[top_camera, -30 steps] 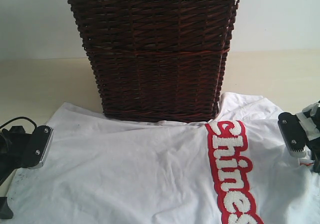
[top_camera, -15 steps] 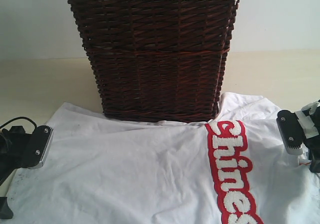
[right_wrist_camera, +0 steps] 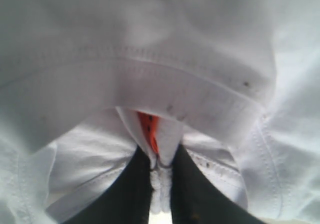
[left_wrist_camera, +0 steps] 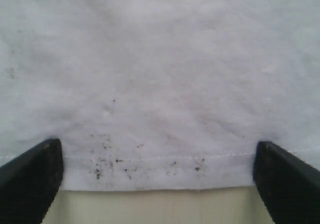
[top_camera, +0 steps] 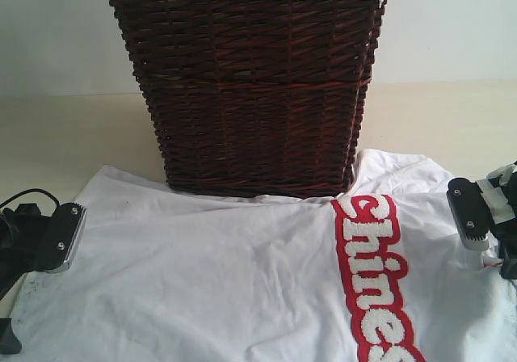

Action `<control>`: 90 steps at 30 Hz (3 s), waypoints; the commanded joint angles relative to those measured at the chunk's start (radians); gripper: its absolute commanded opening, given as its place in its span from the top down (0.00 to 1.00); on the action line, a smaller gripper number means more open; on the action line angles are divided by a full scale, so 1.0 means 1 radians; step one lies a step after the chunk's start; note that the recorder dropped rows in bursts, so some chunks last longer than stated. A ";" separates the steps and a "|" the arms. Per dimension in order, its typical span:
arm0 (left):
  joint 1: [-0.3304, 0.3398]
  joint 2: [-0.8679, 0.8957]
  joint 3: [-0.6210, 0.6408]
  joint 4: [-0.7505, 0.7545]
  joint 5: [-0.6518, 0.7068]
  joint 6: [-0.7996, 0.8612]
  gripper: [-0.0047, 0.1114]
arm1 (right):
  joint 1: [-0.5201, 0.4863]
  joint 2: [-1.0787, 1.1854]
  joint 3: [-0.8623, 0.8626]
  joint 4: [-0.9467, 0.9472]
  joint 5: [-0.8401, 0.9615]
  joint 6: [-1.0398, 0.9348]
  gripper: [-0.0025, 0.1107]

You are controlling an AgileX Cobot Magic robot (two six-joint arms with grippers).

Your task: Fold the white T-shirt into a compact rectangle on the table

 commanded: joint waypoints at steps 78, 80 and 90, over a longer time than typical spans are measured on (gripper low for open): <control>0.005 0.025 0.010 0.010 -0.054 -0.010 0.96 | 0.003 0.005 0.001 0.206 -0.118 0.088 0.98; 0.005 0.025 0.010 0.005 -0.049 -0.010 0.96 | 0.003 0.005 0.001 0.126 -0.066 0.150 0.98; 0.003 0.006 -0.013 -0.068 -0.038 -0.042 0.96 | 0.003 -0.026 -0.015 -0.041 0.020 0.386 0.98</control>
